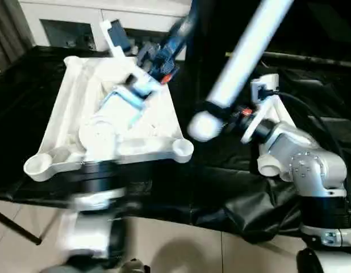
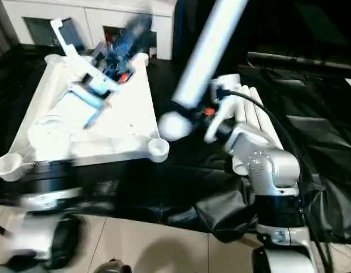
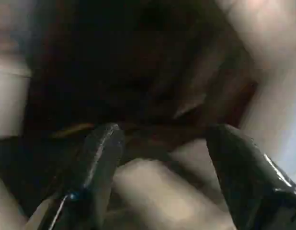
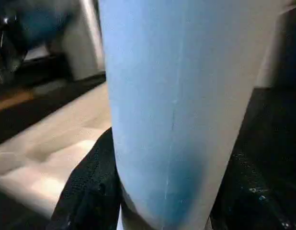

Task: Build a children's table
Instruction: Pick table leg

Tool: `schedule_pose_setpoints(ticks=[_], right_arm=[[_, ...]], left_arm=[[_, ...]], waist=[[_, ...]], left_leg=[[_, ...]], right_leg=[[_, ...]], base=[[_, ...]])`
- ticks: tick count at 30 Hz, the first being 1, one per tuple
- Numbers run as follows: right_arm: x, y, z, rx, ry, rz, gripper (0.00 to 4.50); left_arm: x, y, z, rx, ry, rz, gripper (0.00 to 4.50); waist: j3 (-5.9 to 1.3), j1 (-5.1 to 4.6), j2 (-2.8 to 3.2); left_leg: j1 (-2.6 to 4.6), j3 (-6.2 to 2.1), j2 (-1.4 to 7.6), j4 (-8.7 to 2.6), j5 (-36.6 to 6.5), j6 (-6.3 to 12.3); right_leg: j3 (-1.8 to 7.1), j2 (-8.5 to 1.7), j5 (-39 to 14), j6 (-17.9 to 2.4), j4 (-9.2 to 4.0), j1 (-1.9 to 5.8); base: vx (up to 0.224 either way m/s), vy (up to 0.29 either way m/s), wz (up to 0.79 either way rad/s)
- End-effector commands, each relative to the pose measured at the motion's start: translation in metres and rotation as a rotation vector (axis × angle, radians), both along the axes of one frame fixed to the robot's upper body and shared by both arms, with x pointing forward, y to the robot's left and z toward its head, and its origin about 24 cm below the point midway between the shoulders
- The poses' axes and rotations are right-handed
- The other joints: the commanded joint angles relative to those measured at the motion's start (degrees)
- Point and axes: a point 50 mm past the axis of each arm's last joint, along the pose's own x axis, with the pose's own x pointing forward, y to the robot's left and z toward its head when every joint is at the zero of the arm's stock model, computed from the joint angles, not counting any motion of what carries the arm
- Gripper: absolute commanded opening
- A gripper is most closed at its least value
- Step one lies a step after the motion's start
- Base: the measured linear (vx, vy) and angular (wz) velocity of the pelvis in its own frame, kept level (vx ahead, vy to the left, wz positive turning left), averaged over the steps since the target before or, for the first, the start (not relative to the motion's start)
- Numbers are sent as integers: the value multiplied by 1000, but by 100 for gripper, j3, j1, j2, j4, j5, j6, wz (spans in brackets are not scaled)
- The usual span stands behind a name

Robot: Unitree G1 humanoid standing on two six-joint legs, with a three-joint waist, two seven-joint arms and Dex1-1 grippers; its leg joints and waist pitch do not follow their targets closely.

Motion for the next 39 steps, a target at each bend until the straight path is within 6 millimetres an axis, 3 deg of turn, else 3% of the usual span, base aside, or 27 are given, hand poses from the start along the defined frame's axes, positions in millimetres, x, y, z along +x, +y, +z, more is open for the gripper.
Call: schedule_pose_setpoints(ticks=[1, 3, 4, 8, 9, 13, 17, 18, 19, 22, 24, 28, 29, 30, 31, 32, 33, 35, 36, 37, 38, 39], right_arm=[[-2, 0, 5, -10, -72, -52, 190], [-5, -4, -5, -87, -92, -142, 190], [-10, -7, -16, -179, -129, -200, 190], [-20, -13, -42, -188, -15, -253, 190], [-24, -15, -49, -211, 1, -267, 190], [-29, -18, -55, -208, 19, -309, 190], [-33, -23, -73, -279, 61, -448, 190], [-33, -23, -74, -269, 56, -455, 190], [-33, -23, -74, -268, 55, -456, 190], [-35, -15, -72, -257, 5, -389, 190], [-36, -12, -70, -210, 2, -366, 190], [-40, 3, -68, -175, -1, -276, 190], [-39, 5, -69, -181, 6, -254, 190], [-39, 6, -70, -183, 7, -244, 190], [-38, 7, -70, -186, 10, -234, 190], [-38, 7, -71, -189, 11, -228, 190], [-38, 8, -71, -190, 7, -221, 190], [-37, 9, -71, -189, 2, -194, 190], [-37, 10, -71, -180, 4, -190, 190], [-36, 10, -72, -167, 18, -187, 190], [-36, 10, -72, -163, 22, -178, 190], [-36, 10, -72, -166, 21, -169, 190]], left_arm=[[1, 6, -12, 191, -36, 104, 325], [-6, 19, -22, 241, -33, 155, 325], [-14, 28, -30, 300, -40, 200, 325], [-30, 36, -52, 349, -34, 285, 325], [-38, 42, -61, 332, -29, 333, 325], [-48, 46, -73, 360, -50, 388, 325], [-72, 41, -106, 321, 15, 437, 325], [-72, 39, -109, 326, 18, 438, 325], [-73, 39, -109, 326, 18, 438, 325], [-73, 33, -109, 340, 12, 419, 325], [-73, 33, -107, 337, 10, 414, 325], [-72, 37, -98, 278, -6, 422, 325], [-72, 37, -96, 262, -6, 414, 325], [-72, 37, -95, 260, -8, 411, 325], [-72, 37, -94, 260, -12, 411, 325], [-71, 37, -94, 262, -17, 412, 325], [-71, 37, -93, 265, -23, 416, 325], [-71, 36, -91, 274, -30, 402, 325], [-70, 36, -91, 276, -29, 402, 325], [-70, 36, -92, 276, -27, 401, 325], [-70, 36, -92, 275, -24, 403, 325], [-70, 37, -92, 274, -22, 404, 325]], waist=[[-462, 4, 43], [-500, -21, 71], [-502, -30, 75], [-487, -56, 118], [-456, -61, 117], [-405, -94, 103], [-342, -192, 48], [-362, -194, 74], [-364, -208, 70], [-349, -208, 63], [-354, -203, 72], [-383, -194, 67], [-360, -148, -19], [-376, -190, 49], [-419, -191, 104], [-406, -198, 138], [-338, -210, 170], [-294, -213, 194], [-258, -226, 166], [-134, -354, 219], [-168, -364, 248], [-177, -370, 265]], left_leg=[[142, -215, 357, -431, -1009, -328], [110, -214, 369, -405, -711, -339], [99, -200, 378, -385, -537, -341], [108, -168, 358, -373, -726, -135], [103, -169, 369, -394, -901, -102], [128, -178, 356, -439, -1501, -177], [153, -182, 356, -470, -1916, -262], [177, -189, 338, -452, -1984, -247], [149, -204, 339, -465, -1977, -231], [152, -210, 337, -467, -2055, -224], [152, -220, 344, -467, -2071, -172], [118, -211, 361, -473, -1795, -125], [-168, -389, 259, -562, -1695, 174], [-244, -488, 201, -560, -1727, 519], [-162, -535, 184, -459, -1783, 698], [-175, -569, 191, -453, -1854, 723], [-168, -618, 192, -473, -2455, 524], [-138, -611, 167, -474, -2885, 335], [-178, -592, 142, -433, -3046, 246], [544, -538, 407, -334, -3971, -185], [562, -563, 450, -435, -4324, -356], [594, -615, 575, -676, -4844, -513]], right_leg=[[347, -531, -958, -284, -479, 261], [332, -547, -427, -538, -392, 283], [319, -529, 24, -791, -339, 263], [339, -515, 60, -1045, -364, 264], [336, -514, -175, -1077, -405, 257], [337, -505, -1221, -878, -517, 221], [346, -511, -2029, -678, -632, 156], [355, -519, -2214, -616, -647, 136], [350, -512, -2259, -538, -652, 147], [343, -512, -2375, -412, -685, 118], [349, -526, -2382, -415, -675, 116], [351, -502, -1795, -583, -607, 140], [149, -620, -1592, -718, -495, 355], [-11, -675, -1734, -796, -536, 402], [-93, -780, -1791, -939, -601, 433], [-155, -808, -1871, -967, -620, 497], [-308, -809, -2708, -756, -748, 621], [-380, -811, -3291, -635, -834, 707], [-416, -847, -3793, -516, -920, 819], [-414, -642, -3993, -407, -1030, 297], [-384, -551, -3729, -403, -931, 392], [-295, -439, -2892, -448, -693, 451]], base=[[0, 0, 0], [0, 0, 0], [0, 0, 0], [0, 0, 0], [0, 0, 0], [0, 0, 0], [0, 0, 0], [0, 0, 0], [0, 0, 0], [0, 0, 0], [0, 0, 0], [0, 0, 0], [0, 0, 0], [0, 0, 0], [13, -12, 43], [26, -15, 51], [26, -15, 51], [41, -16, 52], [55, -14, 54], [67, -9, 39], [77, 15, 12], [77, 15, 12]])
